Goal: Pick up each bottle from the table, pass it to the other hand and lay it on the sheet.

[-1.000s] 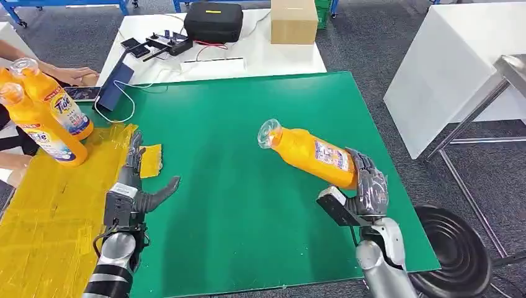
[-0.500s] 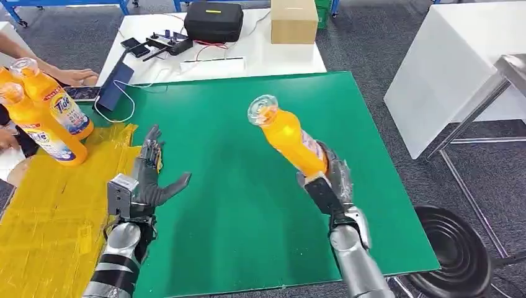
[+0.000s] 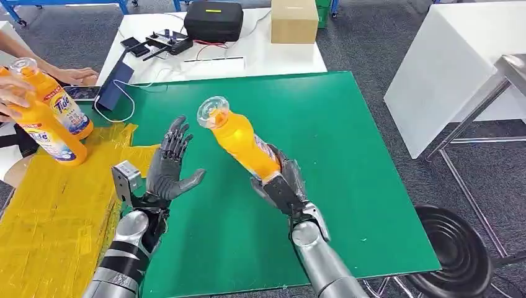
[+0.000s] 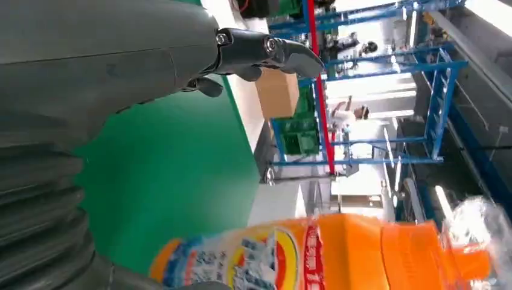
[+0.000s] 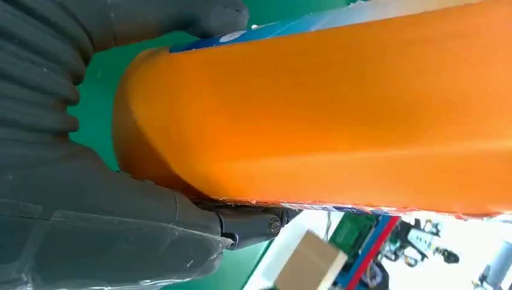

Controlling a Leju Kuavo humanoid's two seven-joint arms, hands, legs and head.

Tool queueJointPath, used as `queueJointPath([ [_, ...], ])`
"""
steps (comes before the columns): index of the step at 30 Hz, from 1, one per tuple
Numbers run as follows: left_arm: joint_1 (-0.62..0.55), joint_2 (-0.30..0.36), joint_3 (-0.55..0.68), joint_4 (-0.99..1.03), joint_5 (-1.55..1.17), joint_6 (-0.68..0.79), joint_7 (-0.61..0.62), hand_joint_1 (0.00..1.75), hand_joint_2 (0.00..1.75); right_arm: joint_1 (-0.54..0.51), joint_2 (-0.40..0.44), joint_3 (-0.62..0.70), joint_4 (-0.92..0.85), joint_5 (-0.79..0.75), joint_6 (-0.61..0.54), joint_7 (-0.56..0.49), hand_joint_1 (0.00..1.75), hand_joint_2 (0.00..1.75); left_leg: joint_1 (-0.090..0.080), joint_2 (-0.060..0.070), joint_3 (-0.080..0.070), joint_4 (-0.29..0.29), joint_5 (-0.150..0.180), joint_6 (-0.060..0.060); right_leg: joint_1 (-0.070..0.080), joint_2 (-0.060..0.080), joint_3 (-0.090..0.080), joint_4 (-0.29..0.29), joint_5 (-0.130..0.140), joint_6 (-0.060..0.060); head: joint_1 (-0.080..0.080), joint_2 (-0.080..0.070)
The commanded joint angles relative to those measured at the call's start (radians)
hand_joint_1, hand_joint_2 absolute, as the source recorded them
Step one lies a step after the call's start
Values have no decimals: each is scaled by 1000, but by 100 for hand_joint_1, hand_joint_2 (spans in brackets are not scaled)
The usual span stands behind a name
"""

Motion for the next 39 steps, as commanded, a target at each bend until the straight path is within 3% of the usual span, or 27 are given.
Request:
queueJointPath([
  [1,-96,-6,-86,116,4,-9,11,0,175,-123,47,90,189,-15,-15,-9,175,175,2,-2,2,1,-1,-2,2,0,3,0,-1,-1,0,0],
  [29,-110,-29,-117,137,30,15,-1,0,175,-180,69,173,284,-15,-41,7,175,175,3,-3,4,1,-2,-2,2,0,5,0,-2,-1,0,0],
  [30,-109,-32,-111,135,37,17,-1,120,175,-180,69,174,285,-16,-43,8,175,175,1,-1,2,0,-1,-1,1,0,2,0,-1,0,0,0],
  [31,-109,-34,-103,133,48,18,-1,175,175,-180,68,176,288,-19,-43,10,175,175,2,-2,3,1,-2,-1,1,0,3,0,-1,0,0,0],
  [39,-109,-37,-94,132,60,19,0,175,175,-180,68,177,291,-20,-44,10,175,175,2,-2,3,1,-2,-1,2,0,4,0,-1,0,0,0],
])
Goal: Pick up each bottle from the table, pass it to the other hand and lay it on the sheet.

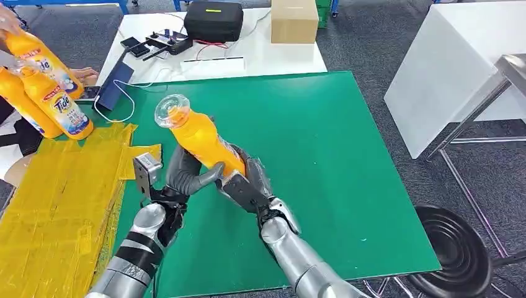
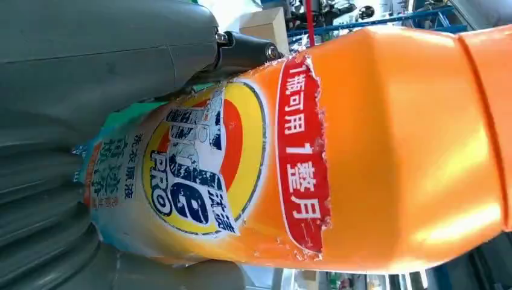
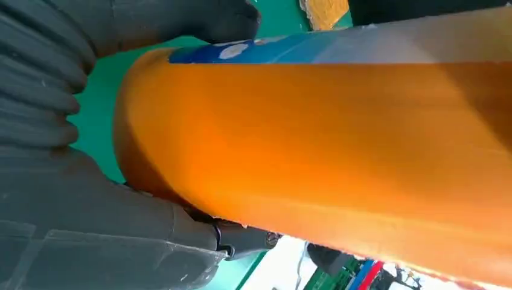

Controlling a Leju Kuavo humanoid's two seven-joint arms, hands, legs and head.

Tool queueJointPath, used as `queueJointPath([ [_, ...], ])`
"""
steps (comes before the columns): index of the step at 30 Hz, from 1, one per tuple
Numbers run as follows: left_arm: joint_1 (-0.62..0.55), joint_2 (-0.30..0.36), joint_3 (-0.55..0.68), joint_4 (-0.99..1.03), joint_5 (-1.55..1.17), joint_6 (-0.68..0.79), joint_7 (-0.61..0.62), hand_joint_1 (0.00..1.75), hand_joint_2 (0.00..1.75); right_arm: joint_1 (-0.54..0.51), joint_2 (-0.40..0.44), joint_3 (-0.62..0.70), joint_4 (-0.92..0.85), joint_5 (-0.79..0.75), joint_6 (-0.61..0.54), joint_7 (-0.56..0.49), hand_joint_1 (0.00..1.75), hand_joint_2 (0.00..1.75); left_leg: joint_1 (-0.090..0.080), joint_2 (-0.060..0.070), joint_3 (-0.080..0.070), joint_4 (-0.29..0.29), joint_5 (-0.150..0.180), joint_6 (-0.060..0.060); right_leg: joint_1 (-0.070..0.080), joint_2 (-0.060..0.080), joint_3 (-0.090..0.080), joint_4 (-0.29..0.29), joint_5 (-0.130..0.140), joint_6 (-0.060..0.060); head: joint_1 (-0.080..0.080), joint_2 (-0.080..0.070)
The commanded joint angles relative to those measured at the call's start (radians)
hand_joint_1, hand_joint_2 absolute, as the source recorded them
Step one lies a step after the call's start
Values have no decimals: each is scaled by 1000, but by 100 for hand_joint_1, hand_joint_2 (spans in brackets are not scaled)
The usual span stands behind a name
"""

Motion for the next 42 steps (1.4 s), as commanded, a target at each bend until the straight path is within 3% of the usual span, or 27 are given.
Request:
queueJointPath([
  [1,-46,-6,16,64,5,-2,3,175,175,-55,-18,35,82,-2,1,5,175,175,1,-2,3,0,-1,-1,1,0,3,0,-1,0,0,0],
  [15,-38,-7,26,84,19,9,7,175,175,-42,-19,42,73,-18,-5,-7,173,175,1,-2,2,0,-1,-1,1,-1,3,-1,-1,0,0,0],
  [16,-29,-4,29,75,18,15,6,175,175,-31,-32,43,28,-21,-9,-18,79,175,2,-3,3,1,-2,-1,2,-1,4,-1,-2,0,0,0],
  [17,-22,0,31,66,17,21,6,175,175,-17,-41,38,-17,-27,-11,-17,0,175,2,-3,4,1,-2,-1,2,-1,6,-1,-2,0,0,0],
  [28,-10,9,39,47,-17,68,5,175,175,8,-58,38,-96,-33,-9,-3,0,175,1,-2,2,0,-1,-1,1,0,3,-1,-1,0,0,0],
  [29,21,38,35,18,-386,464,77,175,175,109,-131,31,-337,-8,-15,32,0,175,2,-2,4,1,-2,-1,2,0,5,-1,-2,0,0,0],
  [31,37,59,44,27,-647,688,158,175,175,159,-157,9,-441,-2,-13,46,0,175,1,-4,4,0,-2,-1,1,-2,5,-1,-2,0,0,0],
  [32,50,67,57,46,-856,801,266,175,175,187,-171,1,-496,3,-9,49,0,175,1,-4,3,-2,-1,-1,0,-2,4,-2,-1,0,0,0],
  [33,63,82,94,69,-1107,839,411,175,175,219,-188,-13,-558,8,-12,54,0,175,1,-4,2,-1,-1,-1,1,-2,2,-2,-1,0,-1,0],
  [36,46,126,165,208,-1382,834,621,175,175,284,-222,-51,-686,9,-14,61,0,175,2,-6,8,-3,-3,-2,2,-3,9,-4,-3,-1,0,0],
  [39,6,149,229,334,-1460,781,721,175,175,327,-225,-89,-769,5,-5,59,0,175,1,-5,4,-2,-1,-1,0,-3,5,-2,-2,0,0,0],
  [40,-3,181,193,365,-1472,742,817,175,175,335,-226,-95,-787,5,-7,58,0,175,2,-6,6,-2,-2,-2,1,-3,7,-2,-3,-1,0,0],
  [42,-7,185,201,384,-1472,756,808,175,175,338,-225,-97,-794,5,-4,58,0,175,1,-2,1,-1,-1,-1,1,0,0,-1,-1,0,0,0],
])
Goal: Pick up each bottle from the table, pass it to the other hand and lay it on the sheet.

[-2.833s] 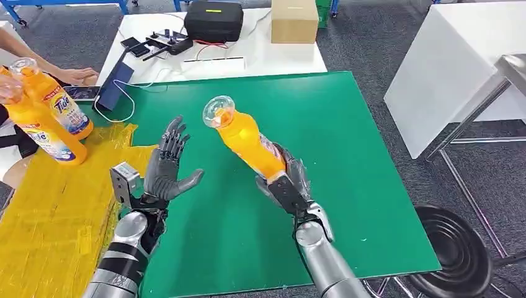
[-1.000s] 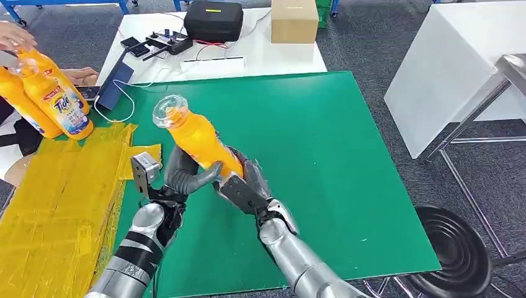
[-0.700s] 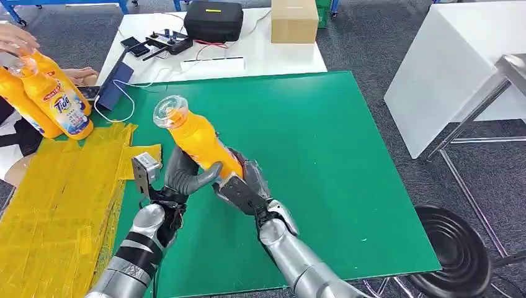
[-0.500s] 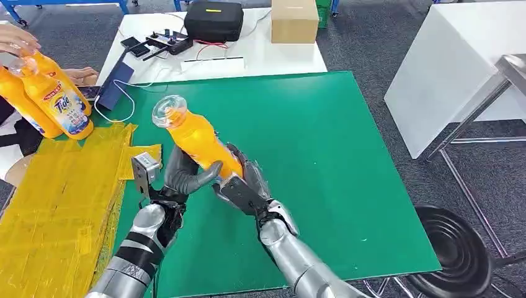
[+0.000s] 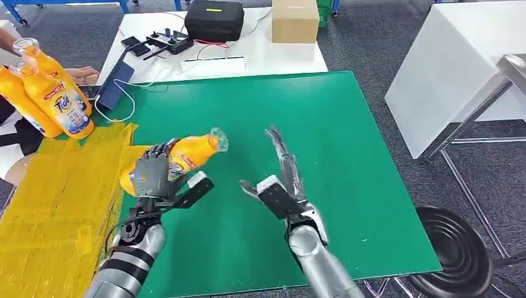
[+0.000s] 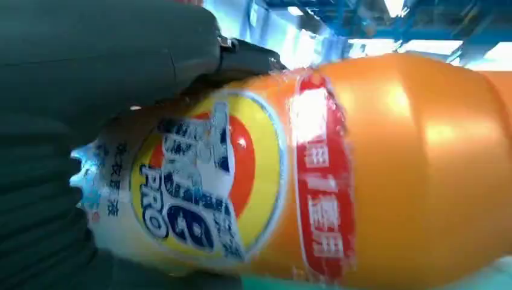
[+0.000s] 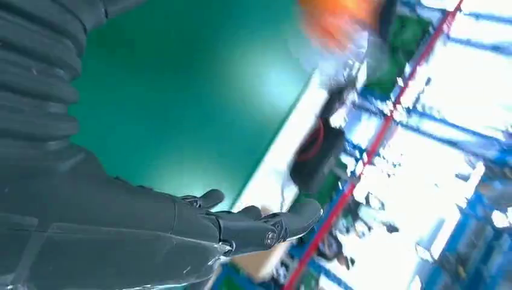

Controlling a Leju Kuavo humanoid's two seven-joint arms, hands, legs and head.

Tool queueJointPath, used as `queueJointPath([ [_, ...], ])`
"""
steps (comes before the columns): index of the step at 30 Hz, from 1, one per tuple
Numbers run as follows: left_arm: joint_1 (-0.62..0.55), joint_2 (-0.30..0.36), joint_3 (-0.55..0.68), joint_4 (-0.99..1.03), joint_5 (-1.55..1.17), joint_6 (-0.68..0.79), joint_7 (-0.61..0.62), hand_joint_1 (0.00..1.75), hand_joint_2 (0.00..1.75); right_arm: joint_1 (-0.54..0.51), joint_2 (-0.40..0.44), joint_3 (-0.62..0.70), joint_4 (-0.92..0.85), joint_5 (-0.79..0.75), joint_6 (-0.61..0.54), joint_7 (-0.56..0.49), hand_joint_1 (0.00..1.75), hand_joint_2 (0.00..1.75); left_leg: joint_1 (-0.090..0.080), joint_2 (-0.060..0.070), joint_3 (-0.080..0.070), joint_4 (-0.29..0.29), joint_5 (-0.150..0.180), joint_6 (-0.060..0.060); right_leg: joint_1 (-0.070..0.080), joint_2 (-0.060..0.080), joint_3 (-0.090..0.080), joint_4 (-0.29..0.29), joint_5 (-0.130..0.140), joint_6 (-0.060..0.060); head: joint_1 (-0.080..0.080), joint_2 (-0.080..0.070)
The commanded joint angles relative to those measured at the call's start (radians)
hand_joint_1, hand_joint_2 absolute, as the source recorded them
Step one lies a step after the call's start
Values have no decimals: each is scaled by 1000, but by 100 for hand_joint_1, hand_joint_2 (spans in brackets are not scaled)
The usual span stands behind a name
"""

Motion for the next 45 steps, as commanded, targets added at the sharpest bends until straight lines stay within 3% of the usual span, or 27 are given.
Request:
queueJointPath([
  [1,-68,105,101,305,-100,-65,207,175,175,106,-80,-80,-278,-3,14,5,0,175,1,0,4,0,-1,-2,1,1,4,-1,-1,-1,0,0],
  [2,-68,105,101,305,-100,-65,207,175,175,106,-80,-80,-278,-3,14,5,0,175,1,1,3,0,-1,-1,1,1,2,0,-1,0,0,0],
  [3,-81,143,42,334,-100,-143,333,175,175,101,-76,-79,-270,-6,12,2,0,175,2,1,4,0,-2,-2,1,1,3,0,-1,-1,-1,0],
  [4,-89,153,61,374,-100,-119,358,175,175,99,-77,-82,-271,-6,10,2,0,175,1,-1,2,0,-1,-1,1,-1,2,0,-1,0,-1,0],
  [8,-102,161,81,414,-100,-92,335,175,175,99,-76,-83,-272,-7,9,1,0,175,3,0,7,0,-3,-2,3,1,8,-1,-2,-1,0,0],
  [9,-102,161,81,414,-100,-92,335,175,175,99,-76,-83,-272,-7,9,1,0,175,1,5,4,-1,-1,-1,0,4,2,-1,0,-1,0,0],
  [10,-108,181,43,438,-100,-79,422,175,175,95,-75,-82,-265,-12,10,0,0,175,2,7,7,-1,-2,-2,1,6,5,-1,0,-1,-1,0],
  [11,-108,190,54,452,-100,-68,428,175,175,93,-75,-81,-260,-12,10,0,0,175,1,8,5,-1,-1,-2,0,5,3,0,0,-1,0,0],
  [15,-114,203,108,491,-100,17,390,175,175,73,-73,-72,-217,-23,5,-4,0,175,1,9,6,-1,-1,-2,0,6,3,-1,1,-1,0,0],
  [16,-94,200,124,441,-100,17,366,24,175,72,-73,-69,-209,-26,2,-5,0,175,2,9,7,-1,-2,-3,1,7,5,-1,0,-1,-1,0],
  [17,-72,211,96,382,-100,17,382,0,175,70,-73,-65,-199,-29,1,-6,0,175,3,9,9,-1,-3,-3,2,8,6,-1,0,-2,0,0],
  [23,8,218,65,166,-100,17,396,0,175,74,-78,-52,-180,-40,-17,-15,0,175,4,7,8,-1,-2,-3,2,7,6,-1,0,-1,0,0],
  [31,10,209,79,156,-100,17,376,0,175,76,-79,-50,-182,-41,-19,-14,0,175,2,3,3,-1,-1,-3,1,3,3,0,0,-1,0,0],
  [33,16,159,169,138,-84,17,273,0,175,78,-80,-47,-180,-42,-21,-13,0,175,3,2,6,0,-2,-3,2,3,6,0,-1,-1,0,0],
  [36,1,70,309,145,89,17,-8,0,175,84,-79,-48,-183,-41,-26,-10,0,175,2,1,3,-1,-1,-3,1,2,3,0,0,0,0,0],
  [43,1,44,334,135,121,17,-62,0,175,89,-79,-48,-189,-40,-27,-10,0,175,3,1,5,0,-2,-3,2,2,5,0,-1,-1,-1,0],
  [44,-17,-18,395,171,358,17,-379,0,175,102,-80,-53,-201,-37,-31,-8,0,175,1,1,4,-1,-1,-3,1,1,3,0,-1,-1,0,0],
  [45,-15,-38,365,167,467,-8,-471,0,175,113,-82,-56,-210,-36,-32,-8,0,175,3,0,5,0,-2,-3,2,1,5,0,-2,-1,0,0],
])
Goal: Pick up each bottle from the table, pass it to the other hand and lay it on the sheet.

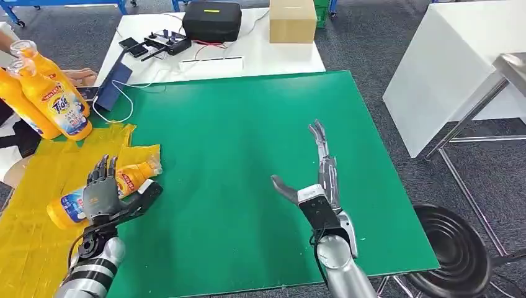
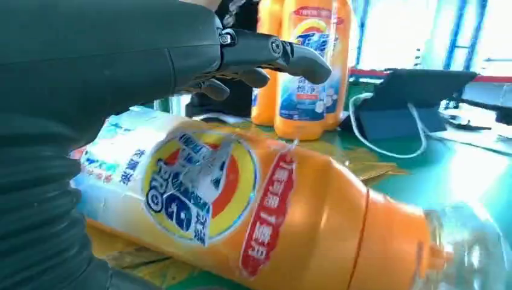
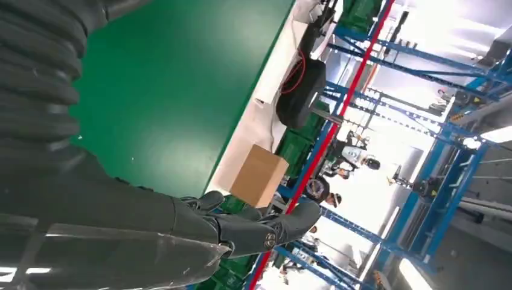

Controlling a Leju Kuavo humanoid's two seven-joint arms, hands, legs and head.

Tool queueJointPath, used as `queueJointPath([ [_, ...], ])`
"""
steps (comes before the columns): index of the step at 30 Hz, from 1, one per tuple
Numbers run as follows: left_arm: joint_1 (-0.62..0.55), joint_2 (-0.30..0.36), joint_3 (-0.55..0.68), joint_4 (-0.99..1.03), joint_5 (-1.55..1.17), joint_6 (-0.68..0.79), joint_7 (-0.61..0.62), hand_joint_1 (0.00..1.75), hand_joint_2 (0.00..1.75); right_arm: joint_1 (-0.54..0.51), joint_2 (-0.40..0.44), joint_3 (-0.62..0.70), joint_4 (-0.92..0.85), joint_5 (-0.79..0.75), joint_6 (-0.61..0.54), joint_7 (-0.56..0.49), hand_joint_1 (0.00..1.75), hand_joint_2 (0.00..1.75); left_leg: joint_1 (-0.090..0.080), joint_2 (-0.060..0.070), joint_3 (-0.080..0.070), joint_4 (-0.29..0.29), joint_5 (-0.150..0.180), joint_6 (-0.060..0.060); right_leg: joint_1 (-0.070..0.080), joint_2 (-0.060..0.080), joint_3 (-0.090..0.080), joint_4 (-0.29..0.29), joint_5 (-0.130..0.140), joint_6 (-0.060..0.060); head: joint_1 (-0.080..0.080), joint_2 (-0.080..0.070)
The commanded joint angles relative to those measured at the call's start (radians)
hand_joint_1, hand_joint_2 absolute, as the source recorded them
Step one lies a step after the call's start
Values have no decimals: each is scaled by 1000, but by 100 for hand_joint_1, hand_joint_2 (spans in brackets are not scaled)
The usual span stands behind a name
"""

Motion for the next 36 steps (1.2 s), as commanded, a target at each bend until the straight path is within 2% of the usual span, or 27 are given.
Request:
queueJointPath([
  [1,10,-167,48,-76,510,-148,-520,0,175,15,-29,1,15,4,-12,3,0,175,1,-7,1,0,0,0,1,-5,4,-1,-1,0,0,0],
  [2,60,-167,-19,-186,615,-237,-556,0,175,23,-32,-1,9,6,-14,-1,0,175,2,-9,3,0,-1,-1,1,-7,6,-2,-3,0,0,0],
  [4,153,-157,-136,-387,704,-294,-583,0,175,38,-32,-7,-2,7,-14,-10,0,175,2,-6,2,1,-2,0,2,-4,4,-1,-3,0,0,0],
  [7,224,-132,-244,-544,774,-378,-573,0,175,56,-26,-8,-16,11,-15,-13,0,175,2,-4,2,2,-4,0,2,-1,4,0,-3,1,0,0],
  [11,235,-125,-265,-563,817,-420,-584,0,175,62,-23,-8,-17,12,-14,-13,0,175,1,-4,3,1,-4,0,2,-1,5,-1,-3,0,0,0],
  [14,257,-134,-299,-591,946,-573,-602,0,175,87,-19,-2,-34,-1,14,-17,0,175,1,-3,3,1,-4,0,2,-1,5,-1,-3,0,0,0],
  [18,296,-146,-344,-613,1026,-669,-607,0,175,135,-14,21,-54,-18,44,-28,0,175,1,-5,3,1,-5,1,2,-2,5,-2,-3,0,0,0],
  [21,312,-145,-366,-616,1033,-671,-603,0,175,162,-14,37,-73,-35,62,-38,0,175,0,-2,1,0,-3,1,0,0,2,-2,-2,0,0,0],
  [23,313,-144,-363,-615,1039,-673,-603,0,175,166,-16,39,-78,-42,69,-38,0,175,2,-3,5,0,-6,0,2,0,7,-2,-4,0,0,0],
  [25,315,-145,-352,-615,1065,-684,-596,0,175,169,-21,36,-83,-49,75,-35,0,175,0,-3,1,0,-3,1,0,-1,2,-2,-2,0,0,0],
  [36,313,-148,-319,-588,1086,-691,-585,0,175,164,-18,10,-68,-51,70,-23,0,175,1,-3,2,0,-3,1,1,0,4,-3,-2,0,0,0],
])
